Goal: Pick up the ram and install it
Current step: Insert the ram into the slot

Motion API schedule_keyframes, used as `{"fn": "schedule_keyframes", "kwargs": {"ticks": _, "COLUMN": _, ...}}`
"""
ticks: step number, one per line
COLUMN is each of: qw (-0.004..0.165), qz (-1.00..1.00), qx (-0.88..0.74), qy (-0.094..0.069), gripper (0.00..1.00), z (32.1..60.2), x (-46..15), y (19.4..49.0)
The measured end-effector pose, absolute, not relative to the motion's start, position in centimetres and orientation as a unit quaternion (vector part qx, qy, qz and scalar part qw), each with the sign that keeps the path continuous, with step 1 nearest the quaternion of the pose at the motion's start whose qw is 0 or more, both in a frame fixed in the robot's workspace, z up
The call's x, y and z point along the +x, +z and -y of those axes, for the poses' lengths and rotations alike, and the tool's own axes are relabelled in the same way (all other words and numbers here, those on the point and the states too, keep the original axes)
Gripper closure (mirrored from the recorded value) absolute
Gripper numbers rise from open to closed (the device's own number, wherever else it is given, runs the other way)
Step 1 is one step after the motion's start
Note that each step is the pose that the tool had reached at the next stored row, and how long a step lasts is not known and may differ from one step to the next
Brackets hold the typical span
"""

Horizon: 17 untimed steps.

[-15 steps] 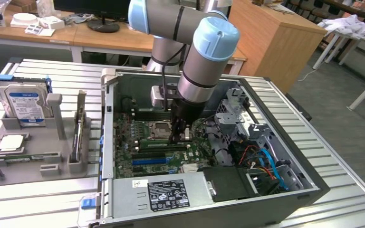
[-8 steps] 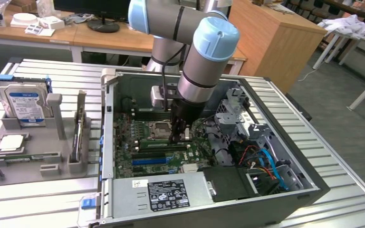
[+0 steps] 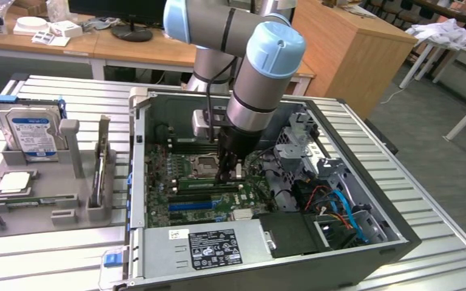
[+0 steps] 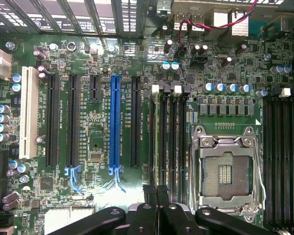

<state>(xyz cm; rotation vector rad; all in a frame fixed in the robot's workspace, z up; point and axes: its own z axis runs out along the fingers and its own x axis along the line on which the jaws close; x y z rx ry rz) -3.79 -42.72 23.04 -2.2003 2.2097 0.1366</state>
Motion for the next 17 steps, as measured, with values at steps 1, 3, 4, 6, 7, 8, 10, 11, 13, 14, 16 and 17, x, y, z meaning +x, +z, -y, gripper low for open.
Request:
{"fn": "schedule_keyframes", "kwargs": {"ticks": 1, "qw": 0.01, "qz": -0.708, "qx": -0.705, "qy": 0.044, "gripper": 0.88, "z": 42.72, "x": -3.79, "y": 23.04}}
{"fn": "schedule_keyframes", "kwargs": {"ticks": 3, "qw": 0.01, "qz": -0.708, "qx": -0.705, "qy": 0.044, "gripper": 0.88, "z": 42.72, "x": -3.79, "y": 23.02}}
{"fn": "schedule_keyframes", "kwargs": {"ticks": 4, "qw": 0.01, "qz": -0.708, "qx": -0.705, "qy": 0.044, "gripper": 0.88, "z": 42.73, "x": -3.79, "y": 23.01}}
{"fn": "schedule_keyframes", "kwargs": {"ticks": 6, "qw": 0.01, "qz": -0.708, "qx": -0.705, "qy": 0.044, "gripper": 0.88, "z": 42.73, "x": -3.79, "y": 23.01}}
{"fn": "schedule_keyframes", "kwargs": {"ticks": 7, "qw": 0.01, "qz": -0.708, "qx": -0.705, "qy": 0.044, "gripper": 0.88, "z": 42.72, "x": -3.79, "y": 22.99}}
{"fn": "schedule_keyframes", "kwargs": {"ticks": 8, "qw": 0.01, "qz": -0.708, "qx": -0.705, "qy": 0.044, "gripper": 0.88, "z": 42.72, "x": -3.79, "y": 22.97}}
{"fn": "schedule_keyframes", "kwargs": {"ticks": 10, "qw": 0.01, "qz": -0.708, "qx": -0.705, "qy": 0.044, "gripper": 0.88, "z": 42.72, "x": -3.79, "y": 22.97}}
{"fn": "schedule_keyframes", "kwargs": {"ticks": 11, "qw": 0.01, "qz": -0.708, "qx": -0.705, "qy": 0.044, "gripper": 0.88, "z": 42.72, "x": -3.79, "y": 22.96}}
{"fn": "schedule_keyframes", "kwargs": {"ticks": 13, "qw": 0.01, "qz": -0.708, "qx": -0.705, "qy": 0.044, "gripper": 0.88, "z": 42.72, "x": -3.79, "y": 22.91}}
{"fn": "schedule_keyframes", "kwargs": {"ticks": 14, "qw": 0.01, "qz": -0.708, "qx": -0.705, "qy": 0.044, "gripper": 0.88, "z": 42.72, "x": -3.79, "y": 22.91}}
{"fn": "schedule_keyframes", "kwargs": {"ticks": 16, "qw": 0.01, "qz": -0.708, "qx": -0.705, "qy": 0.044, "gripper": 0.88, "z": 42.72, "x": -3.79, "y": 22.91}}
{"fn": "schedule_keyframes", "kwargs": {"ticks": 17, "qw": 0.01, "qz": -0.708, "qx": -0.705, "qy": 0.044, "gripper": 0.88, "z": 42.72, "x": -3.78, "y": 22.91}}
